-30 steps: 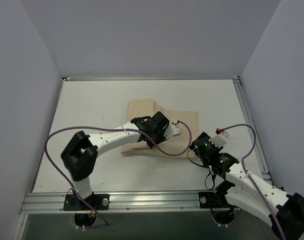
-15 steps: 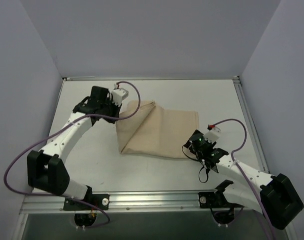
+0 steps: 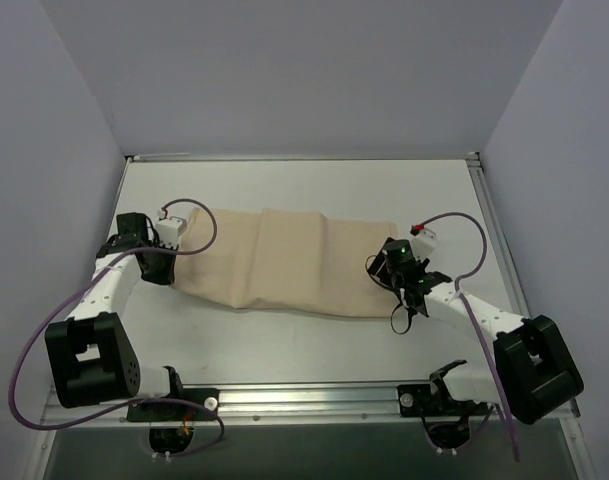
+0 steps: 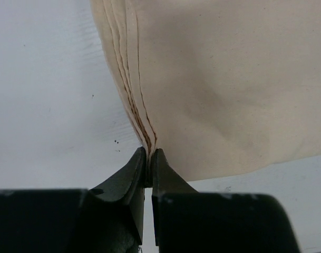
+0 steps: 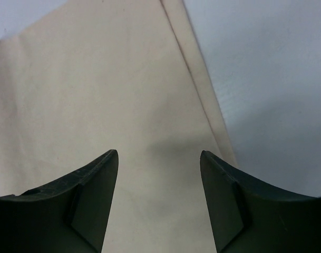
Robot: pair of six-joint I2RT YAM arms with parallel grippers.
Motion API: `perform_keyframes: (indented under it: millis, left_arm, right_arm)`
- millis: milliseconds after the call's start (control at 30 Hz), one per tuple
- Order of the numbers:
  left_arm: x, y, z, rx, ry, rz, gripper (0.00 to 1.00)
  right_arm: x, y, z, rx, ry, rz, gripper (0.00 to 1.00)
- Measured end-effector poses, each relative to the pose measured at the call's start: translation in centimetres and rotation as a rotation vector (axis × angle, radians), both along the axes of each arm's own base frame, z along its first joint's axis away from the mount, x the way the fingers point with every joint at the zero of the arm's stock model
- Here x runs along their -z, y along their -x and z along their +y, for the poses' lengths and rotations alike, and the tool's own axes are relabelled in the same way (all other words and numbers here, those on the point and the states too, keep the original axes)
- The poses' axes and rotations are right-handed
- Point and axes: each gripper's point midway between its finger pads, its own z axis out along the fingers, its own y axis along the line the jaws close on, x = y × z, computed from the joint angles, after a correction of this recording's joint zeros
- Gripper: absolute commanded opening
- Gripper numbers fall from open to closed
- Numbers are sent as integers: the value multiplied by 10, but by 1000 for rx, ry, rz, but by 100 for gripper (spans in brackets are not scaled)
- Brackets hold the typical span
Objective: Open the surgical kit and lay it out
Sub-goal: Open the surgical kit at the center of the board.
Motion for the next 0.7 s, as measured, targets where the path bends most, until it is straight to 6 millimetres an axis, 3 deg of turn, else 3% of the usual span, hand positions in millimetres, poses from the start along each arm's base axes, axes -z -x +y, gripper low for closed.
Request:
perform_keyframes:
  millis: [233,367,400,500,633,700]
  left_arm:
    - [17,10,13,-23,-47,62,9]
    - [26,14,21,-47,-83,107,34]
    - [27,16,25,-55,-100,119,47]
    - [28,24,34,-80,-140,148,60]
    - [22,34,42,-103,-173,199,60]
    - [11,29,44,-106,-178,191,60]
  right_arm:
    - [-13,-35,-25,24,32,-16,57]
    - [-16,-61,-37,35,76,-13,54]
    - [-14,-69,-39,32,90,-5,53]
    - [-4,-87,-42,19,117,24,47]
    - [21,-103,-44,-16,132,82,31]
    - [32,-104,-43,-34,142,111,29]
